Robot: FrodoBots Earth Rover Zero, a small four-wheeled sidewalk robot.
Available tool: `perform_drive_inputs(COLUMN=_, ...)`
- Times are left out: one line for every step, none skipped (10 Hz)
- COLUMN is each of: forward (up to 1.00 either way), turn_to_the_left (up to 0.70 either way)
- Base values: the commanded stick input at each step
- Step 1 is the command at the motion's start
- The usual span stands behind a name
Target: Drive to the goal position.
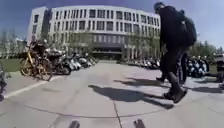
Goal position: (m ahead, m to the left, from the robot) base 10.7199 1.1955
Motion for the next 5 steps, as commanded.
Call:
perform_drive_inputs(forward=0.85, turn_to_the_left=-0.16)
perform_drive_inputs(forward=0.85, turn_to_the_left=-0.03)
perform_drive_inputs(forward=0.85, turn_to_the_left=-0.01)
perform_drive_inputs(forward=0.85, turn_to_the_left=0.00)
perform_drive_inputs(forward=0.84, turn_to_the_left=0.00)
